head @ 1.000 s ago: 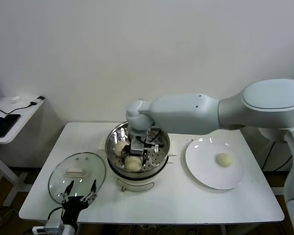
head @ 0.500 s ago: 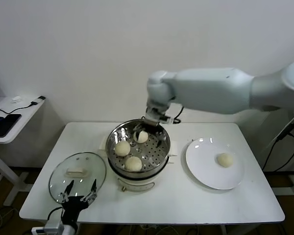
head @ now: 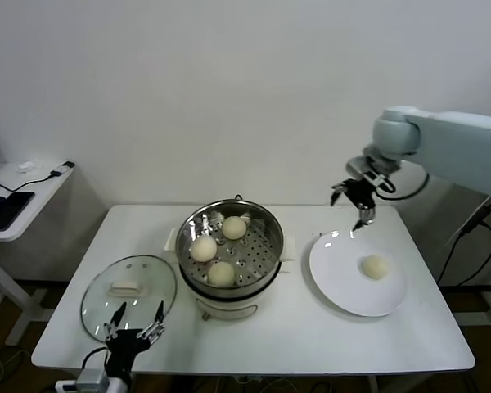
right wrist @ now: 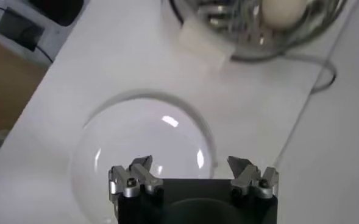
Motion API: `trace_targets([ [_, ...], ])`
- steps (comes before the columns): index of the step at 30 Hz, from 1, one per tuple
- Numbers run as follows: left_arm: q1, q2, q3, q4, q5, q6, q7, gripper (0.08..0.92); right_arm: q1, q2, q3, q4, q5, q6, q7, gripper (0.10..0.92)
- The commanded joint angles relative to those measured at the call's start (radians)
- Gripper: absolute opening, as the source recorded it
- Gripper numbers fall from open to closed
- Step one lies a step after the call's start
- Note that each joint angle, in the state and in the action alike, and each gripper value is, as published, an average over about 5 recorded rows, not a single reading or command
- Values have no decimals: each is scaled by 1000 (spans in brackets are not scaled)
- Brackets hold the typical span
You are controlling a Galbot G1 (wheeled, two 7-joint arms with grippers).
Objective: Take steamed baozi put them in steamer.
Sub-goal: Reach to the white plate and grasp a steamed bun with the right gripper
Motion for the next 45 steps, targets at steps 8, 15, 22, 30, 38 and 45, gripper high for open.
trace_targets([
  [8, 28, -15, -7, 2, 11, -6, -1, 823, -484, -75, 358, -322, -223, -49, -10, 823],
  [15, 31, -18, -9, 11, 20, -9, 1, 823, -583, -29, 440, -384, -257, -49, -4, 823],
  [22, 28, -16, -4, 20, 27, -9, 5, 823, -638, -5, 502, -420, -282, -58, 17, 823],
  [30, 24, -11, -1, 20, 28, -5, 7, 823, -648, 18, 513, -446, -304, -64, 28, 819],
  [38, 20, -7, -2, 21, 25, -4, 7, 823, -656, 38, 526, -466, -309, -74, 40, 797],
  [45, 22, -7, -3, 15, 23, -3, 7, 823, -640, 44, 509, -465, -309, -78, 32, 713],
])
